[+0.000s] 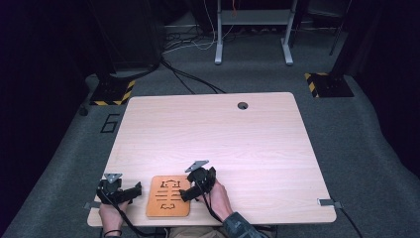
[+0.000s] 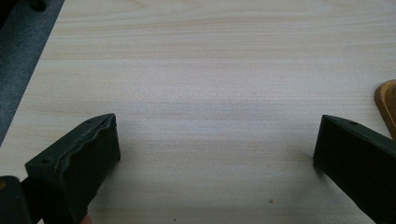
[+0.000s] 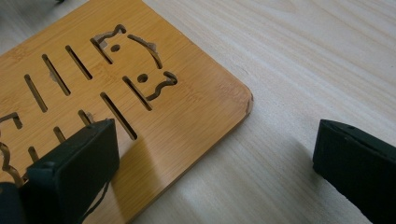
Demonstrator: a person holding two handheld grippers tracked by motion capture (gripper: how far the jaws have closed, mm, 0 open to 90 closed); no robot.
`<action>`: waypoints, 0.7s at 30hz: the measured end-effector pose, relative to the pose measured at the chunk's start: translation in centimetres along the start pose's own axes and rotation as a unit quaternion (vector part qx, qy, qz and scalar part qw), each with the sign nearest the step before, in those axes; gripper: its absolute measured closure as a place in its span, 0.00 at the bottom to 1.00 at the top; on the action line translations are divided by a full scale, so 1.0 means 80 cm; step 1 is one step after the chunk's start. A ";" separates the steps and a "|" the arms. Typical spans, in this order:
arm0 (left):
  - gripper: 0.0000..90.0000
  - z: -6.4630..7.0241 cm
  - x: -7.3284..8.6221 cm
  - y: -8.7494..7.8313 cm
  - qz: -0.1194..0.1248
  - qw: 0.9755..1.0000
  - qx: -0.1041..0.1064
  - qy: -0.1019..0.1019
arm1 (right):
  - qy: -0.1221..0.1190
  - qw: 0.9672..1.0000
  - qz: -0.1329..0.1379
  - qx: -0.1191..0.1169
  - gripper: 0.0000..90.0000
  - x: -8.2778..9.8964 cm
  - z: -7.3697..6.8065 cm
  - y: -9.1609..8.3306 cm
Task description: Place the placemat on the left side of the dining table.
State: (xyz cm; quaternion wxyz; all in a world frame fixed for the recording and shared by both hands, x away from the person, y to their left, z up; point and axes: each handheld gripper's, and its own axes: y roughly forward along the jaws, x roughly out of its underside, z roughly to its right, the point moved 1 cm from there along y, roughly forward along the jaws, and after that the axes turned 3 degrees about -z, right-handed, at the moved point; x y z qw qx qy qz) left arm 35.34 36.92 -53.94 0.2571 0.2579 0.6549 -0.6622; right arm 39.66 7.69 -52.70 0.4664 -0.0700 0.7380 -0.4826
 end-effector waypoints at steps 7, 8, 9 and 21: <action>0.00 0.000 0.000 0.000 0.000 1.000 0.000 0.000 | -0.008 1.000 -0.002 -0.002 0.00 0.001 -0.001 0.000; 0.00 0.000 0.000 0.000 0.000 1.000 0.000 0.000 | -0.002 1.000 -0.003 -0.002 0.00 0.001 -0.001 0.000; 0.00 0.000 0.000 0.000 0.000 1.000 0.000 0.000 | -0.004 1.000 -0.005 -0.001 0.00 0.002 0.001 -0.001; 0.00 0.000 0.000 0.000 0.000 1.000 0.000 0.000 | 0.005 1.000 -0.007 -0.002 0.00 0.006 0.008 -0.005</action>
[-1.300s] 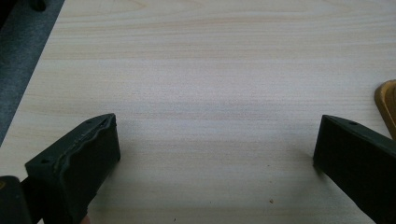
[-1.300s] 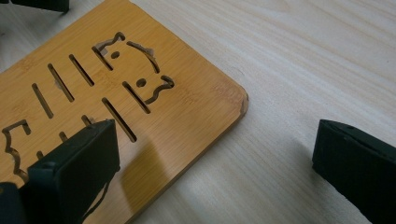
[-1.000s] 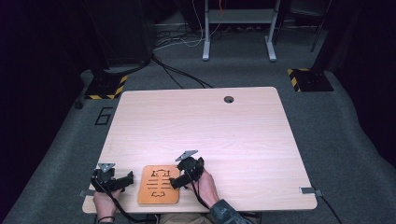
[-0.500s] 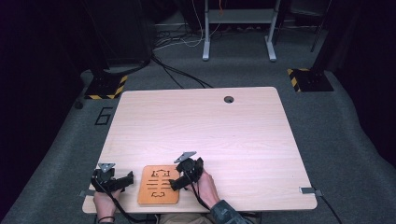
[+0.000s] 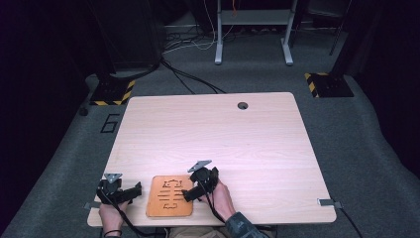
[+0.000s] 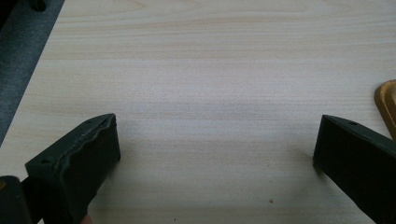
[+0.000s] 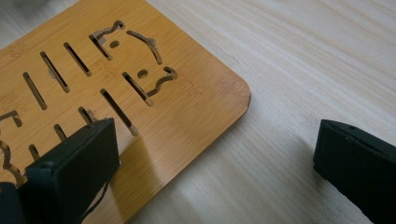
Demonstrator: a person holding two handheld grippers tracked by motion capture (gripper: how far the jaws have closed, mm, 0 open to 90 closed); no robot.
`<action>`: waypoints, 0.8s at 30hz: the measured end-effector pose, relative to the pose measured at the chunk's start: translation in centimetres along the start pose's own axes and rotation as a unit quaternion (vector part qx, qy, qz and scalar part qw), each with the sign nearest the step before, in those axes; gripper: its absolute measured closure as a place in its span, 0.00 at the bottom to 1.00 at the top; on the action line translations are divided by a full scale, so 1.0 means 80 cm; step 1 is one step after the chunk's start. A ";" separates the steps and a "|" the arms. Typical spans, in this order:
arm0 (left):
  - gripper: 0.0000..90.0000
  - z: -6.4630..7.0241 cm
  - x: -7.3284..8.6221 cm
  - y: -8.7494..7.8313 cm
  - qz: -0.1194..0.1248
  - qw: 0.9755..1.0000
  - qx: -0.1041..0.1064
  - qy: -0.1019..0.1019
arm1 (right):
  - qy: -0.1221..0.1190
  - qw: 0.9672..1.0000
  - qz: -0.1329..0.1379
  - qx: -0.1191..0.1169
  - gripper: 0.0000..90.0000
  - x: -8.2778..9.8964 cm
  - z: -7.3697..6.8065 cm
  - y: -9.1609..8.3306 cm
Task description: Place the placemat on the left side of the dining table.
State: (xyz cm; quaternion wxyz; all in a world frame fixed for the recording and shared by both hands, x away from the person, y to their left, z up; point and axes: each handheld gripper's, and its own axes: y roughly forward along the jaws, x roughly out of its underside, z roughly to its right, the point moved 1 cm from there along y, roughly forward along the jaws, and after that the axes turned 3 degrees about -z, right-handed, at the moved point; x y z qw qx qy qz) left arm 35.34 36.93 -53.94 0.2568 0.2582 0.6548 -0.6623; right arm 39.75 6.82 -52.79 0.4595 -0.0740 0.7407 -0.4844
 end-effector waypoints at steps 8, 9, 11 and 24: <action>0.00 0.000 0.000 0.000 0.000 1.000 0.000 0.000 | 0.007 1.000 0.001 0.002 0.00 0.005 0.007 -0.005; 0.00 0.000 0.000 0.000 0.000 1.000 0.000 0.000 | 0.008 1.000 0.003 0.003 0.00 0.006 0.008 -0.005; 0.00 0.000 0.000 0.000 0.000 1.000 0.000 0.000 | 0.006 1.000 0.003 0.003 0.00 0.007 0.011 -0.007; 0.00 0.000 0.000 0.000 0.000 1.000 0.000 0.000 | 0.009 1.000 0.012 0.008 0.00 0.014 0.016 -0.011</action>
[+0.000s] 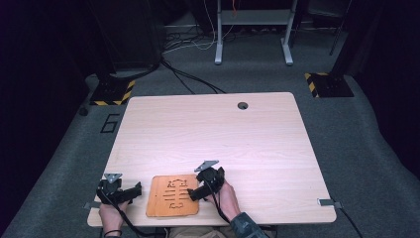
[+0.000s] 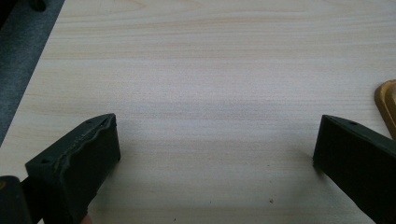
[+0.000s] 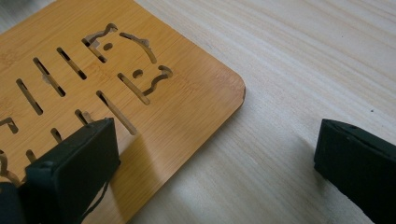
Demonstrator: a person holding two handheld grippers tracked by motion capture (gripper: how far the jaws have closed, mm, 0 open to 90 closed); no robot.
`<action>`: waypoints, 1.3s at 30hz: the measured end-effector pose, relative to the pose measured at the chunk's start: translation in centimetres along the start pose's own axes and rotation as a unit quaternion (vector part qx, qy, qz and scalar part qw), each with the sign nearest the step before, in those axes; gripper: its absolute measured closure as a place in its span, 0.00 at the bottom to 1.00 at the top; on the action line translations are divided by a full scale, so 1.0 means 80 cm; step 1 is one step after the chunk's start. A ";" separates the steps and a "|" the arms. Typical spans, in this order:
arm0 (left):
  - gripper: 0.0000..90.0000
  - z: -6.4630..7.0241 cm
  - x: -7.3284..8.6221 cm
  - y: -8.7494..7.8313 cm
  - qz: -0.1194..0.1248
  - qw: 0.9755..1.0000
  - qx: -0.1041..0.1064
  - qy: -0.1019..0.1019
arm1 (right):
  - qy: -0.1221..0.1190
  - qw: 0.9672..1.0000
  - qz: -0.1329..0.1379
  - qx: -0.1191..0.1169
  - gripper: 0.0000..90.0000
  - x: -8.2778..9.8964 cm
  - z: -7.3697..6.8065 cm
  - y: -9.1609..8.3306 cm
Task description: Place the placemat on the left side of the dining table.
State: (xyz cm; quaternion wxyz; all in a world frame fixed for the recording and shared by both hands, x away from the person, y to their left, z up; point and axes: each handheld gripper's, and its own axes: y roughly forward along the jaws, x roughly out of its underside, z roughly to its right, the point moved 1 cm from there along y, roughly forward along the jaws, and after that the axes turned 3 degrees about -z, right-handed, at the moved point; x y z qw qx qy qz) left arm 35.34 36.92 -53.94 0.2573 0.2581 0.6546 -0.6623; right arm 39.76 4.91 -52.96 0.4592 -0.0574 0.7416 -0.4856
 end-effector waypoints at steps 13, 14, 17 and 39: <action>0.00 0.000 0.000 0.000 0.000 1.000 0.000 0.000 | 0.002 1.000 0.011 0.019 0.00 0.010 0.007 -0.006; 0.00 0.000 0.000 0.000 0.000 1.000 0.000 0.000 | 0.003 1.000 0.017 0.019 0.00 0.012 0.007 -0.005; 0.00 0.001 0.000 0.000 -0.001 1.000 -0.003 -0.003 | 0.006 1.000 0.021 0.020 0.00 0.013 0.007 -0.005; 0.00 0.035 -0.020 -0.028 -0.010 0.997 0.071 0.027 | 0.002 0.999 0.032 0.023 0.00 0.016 0.008 -0.005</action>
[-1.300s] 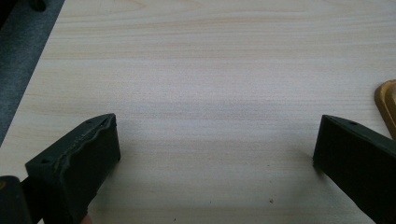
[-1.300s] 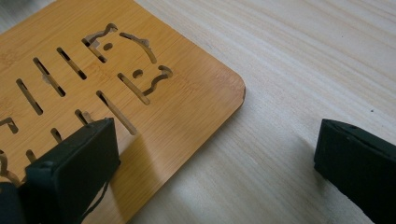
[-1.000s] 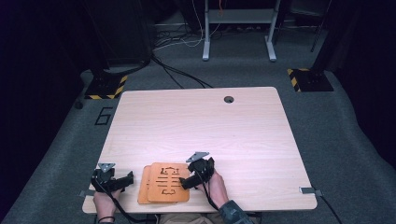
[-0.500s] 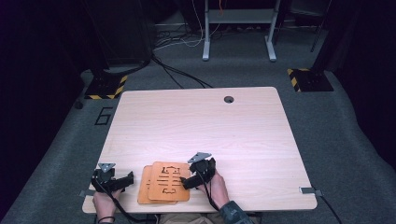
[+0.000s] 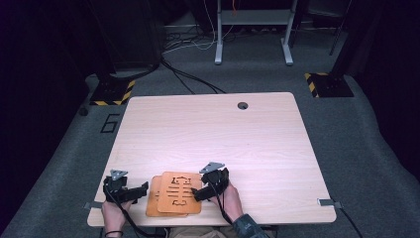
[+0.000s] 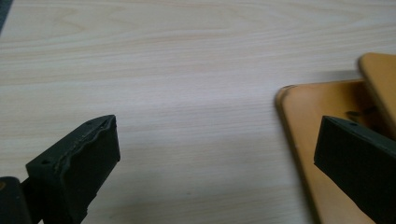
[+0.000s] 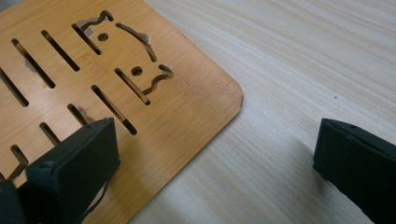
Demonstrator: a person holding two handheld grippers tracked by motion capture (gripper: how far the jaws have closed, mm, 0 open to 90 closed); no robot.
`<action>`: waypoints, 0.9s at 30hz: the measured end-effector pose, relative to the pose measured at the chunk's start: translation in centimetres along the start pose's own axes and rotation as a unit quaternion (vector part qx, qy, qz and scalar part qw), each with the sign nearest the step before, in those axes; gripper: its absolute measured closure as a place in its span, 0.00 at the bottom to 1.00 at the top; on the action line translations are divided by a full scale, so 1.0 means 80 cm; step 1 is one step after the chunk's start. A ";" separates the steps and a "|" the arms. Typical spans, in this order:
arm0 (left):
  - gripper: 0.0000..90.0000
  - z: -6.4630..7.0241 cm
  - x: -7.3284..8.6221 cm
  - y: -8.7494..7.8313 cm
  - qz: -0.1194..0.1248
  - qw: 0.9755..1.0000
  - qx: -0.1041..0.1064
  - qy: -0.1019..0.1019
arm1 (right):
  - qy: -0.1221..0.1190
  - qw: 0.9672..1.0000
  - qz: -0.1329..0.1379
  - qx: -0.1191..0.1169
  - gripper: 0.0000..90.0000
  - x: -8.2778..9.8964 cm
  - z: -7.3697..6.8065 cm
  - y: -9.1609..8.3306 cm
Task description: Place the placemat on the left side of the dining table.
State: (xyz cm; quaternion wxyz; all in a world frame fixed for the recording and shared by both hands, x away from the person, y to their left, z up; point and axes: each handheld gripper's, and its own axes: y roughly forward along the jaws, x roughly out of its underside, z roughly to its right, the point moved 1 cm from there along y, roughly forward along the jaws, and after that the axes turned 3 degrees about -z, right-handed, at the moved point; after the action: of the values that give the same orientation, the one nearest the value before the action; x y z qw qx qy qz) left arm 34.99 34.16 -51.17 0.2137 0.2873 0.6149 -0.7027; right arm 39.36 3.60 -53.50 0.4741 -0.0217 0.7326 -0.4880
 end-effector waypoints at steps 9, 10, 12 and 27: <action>0.00 0.032 -0.009 -0.010 0.002 0.999 0.047 0.016 | 0.002 1.000 0.000 0.001 0.00 0.000 0.000 0.000; 0.00 0.034 -0.009 -0.010 0.003 0.999 0.050 0.017 | 0.004 1.000 0.000 0.001 0.00 0.000 -0.001 0.000; 0.00 0.040 -0.009 -0.009 0.002 0.998 0.058 0.017 | 0.005 1.000 0.000 0.001 0.00 0.000 -0.001 0.000; 0.00 0.079 -0.004 0.003 -0.022 0.994 0.105 0.037 | 0.001 1.000 0.000 0.002 0.00 0.001 0.000 0.000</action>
State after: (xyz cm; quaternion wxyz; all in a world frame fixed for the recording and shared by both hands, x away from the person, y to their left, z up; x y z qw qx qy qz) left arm 34.47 27.90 -50.64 0.1442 0.3204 0.5509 -0.7570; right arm 39.33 3.56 -53.51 0.4739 -0.0203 0.7319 -0.4891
